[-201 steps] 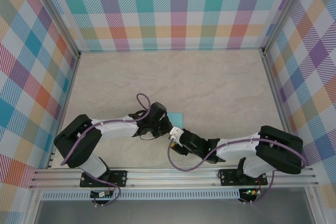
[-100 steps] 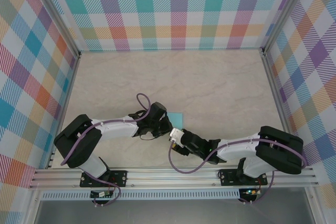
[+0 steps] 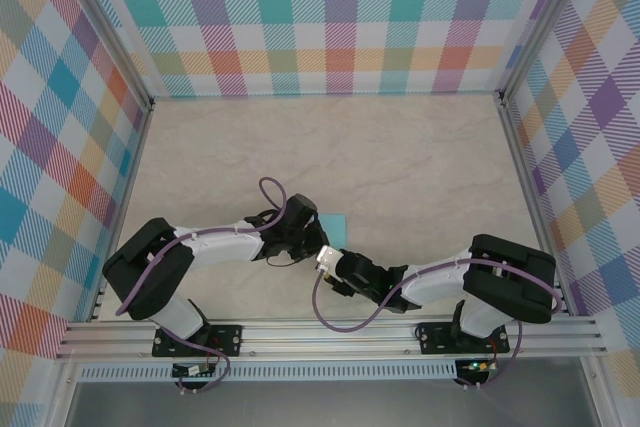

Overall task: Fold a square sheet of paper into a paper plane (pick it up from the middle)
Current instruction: Fold the wing for the fifth time at the center of the table.

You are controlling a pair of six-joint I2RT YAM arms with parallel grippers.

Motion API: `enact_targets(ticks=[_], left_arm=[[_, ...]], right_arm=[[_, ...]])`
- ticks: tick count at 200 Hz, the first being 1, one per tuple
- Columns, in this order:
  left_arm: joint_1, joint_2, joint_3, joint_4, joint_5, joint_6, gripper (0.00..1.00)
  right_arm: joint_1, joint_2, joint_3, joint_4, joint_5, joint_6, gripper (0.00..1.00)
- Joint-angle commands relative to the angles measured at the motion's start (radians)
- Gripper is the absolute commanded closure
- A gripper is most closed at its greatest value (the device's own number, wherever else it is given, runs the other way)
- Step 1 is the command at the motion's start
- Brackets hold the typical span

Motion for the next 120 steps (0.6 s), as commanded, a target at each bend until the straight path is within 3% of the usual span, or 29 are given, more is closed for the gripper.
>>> enact_targets(ticks=[1,82,120], left_arm=[[-0.010,0.012,0.026,-0.015,0.023,0.000,0.92],[-0.010,0.008,0.025,-0.032,0.008,-0.012,0.92],[-0.010,0.008,0.027,-0.041,0.002,-0.016,0.91]], right_arm=[[0.001,-0.024,-0.004,0.052,0.045,0.016,0.63],[-0.001,-0.038,-0.024,0.041,0.058,0.091,0.78],[0.002,-0.056,-0.030,0.041,0.054,0.125,0.71]])
